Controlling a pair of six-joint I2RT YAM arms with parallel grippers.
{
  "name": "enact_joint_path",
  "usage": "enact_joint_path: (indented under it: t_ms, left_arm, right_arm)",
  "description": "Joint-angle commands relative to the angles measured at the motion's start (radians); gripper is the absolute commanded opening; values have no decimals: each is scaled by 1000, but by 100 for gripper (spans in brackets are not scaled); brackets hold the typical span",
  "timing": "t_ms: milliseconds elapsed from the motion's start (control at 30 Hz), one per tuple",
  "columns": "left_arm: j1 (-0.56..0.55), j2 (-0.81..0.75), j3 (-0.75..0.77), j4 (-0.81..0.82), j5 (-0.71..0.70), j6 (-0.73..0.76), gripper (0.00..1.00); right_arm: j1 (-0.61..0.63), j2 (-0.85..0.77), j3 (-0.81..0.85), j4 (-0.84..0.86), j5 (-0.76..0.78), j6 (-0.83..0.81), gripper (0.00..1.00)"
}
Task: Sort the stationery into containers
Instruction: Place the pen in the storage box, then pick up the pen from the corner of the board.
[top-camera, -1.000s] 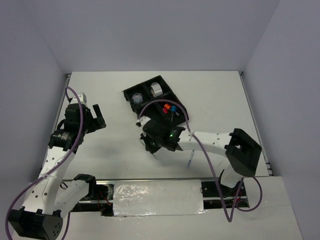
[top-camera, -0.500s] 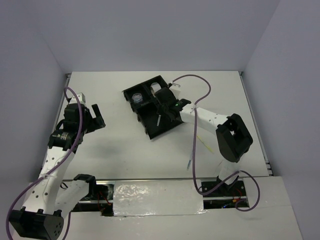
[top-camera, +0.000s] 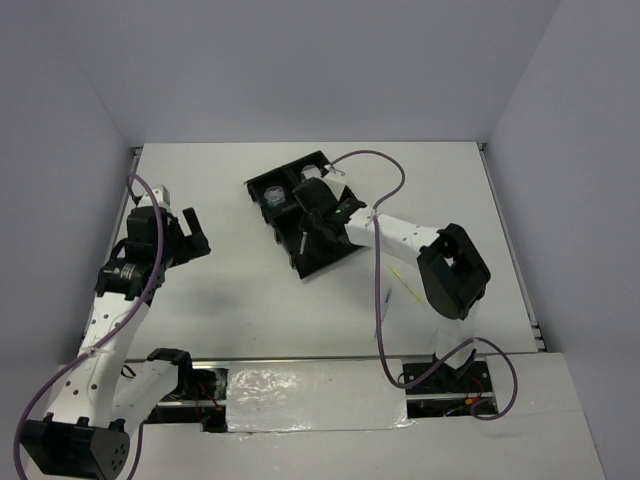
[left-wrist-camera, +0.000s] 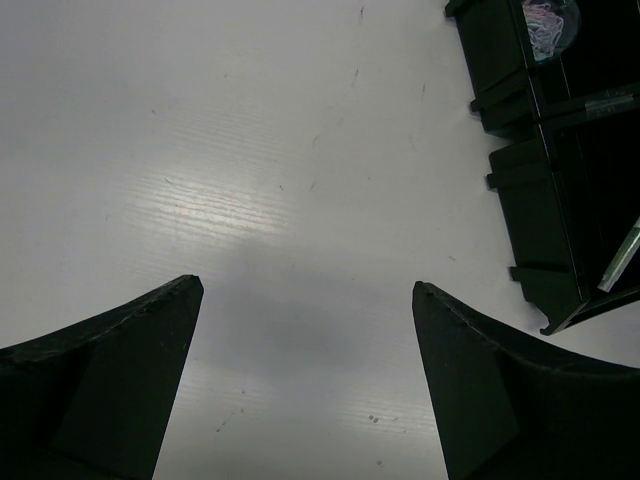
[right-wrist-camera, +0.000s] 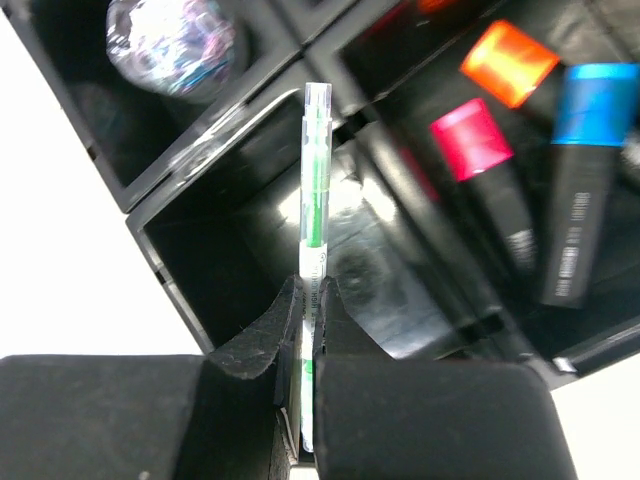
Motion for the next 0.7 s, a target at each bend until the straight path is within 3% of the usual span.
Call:
enact_joint_path:
  t_ms: [0,133,200,333,367,533,667]
  left_arm:
    - [9,-17,10,31,14,17,99]
    - [12,-25,8,33,14,19,99]
    - [15,-23,10,31,14,17,99]
    - [15,-26,8,34,18,19,99]
    - [15,-26,7,34,21,20,99]
    - [15,-23,8,36,28,23,99]
    - [15,-28,2,54,72,16,99]
  right_arm:
    - [27,30,67,1,13,-20,0]
    - [44,41,83,-7,9,-21,2]
    - [46,45,85,-11,10,-21,8]
    - [41,51,103,-34,24,-23,31]
    - [40,53,110,-43,23,-27,43]
    - [36,48,162,-86,42,-52,57]
    - [27,-36,145,-116,78,-64,75]
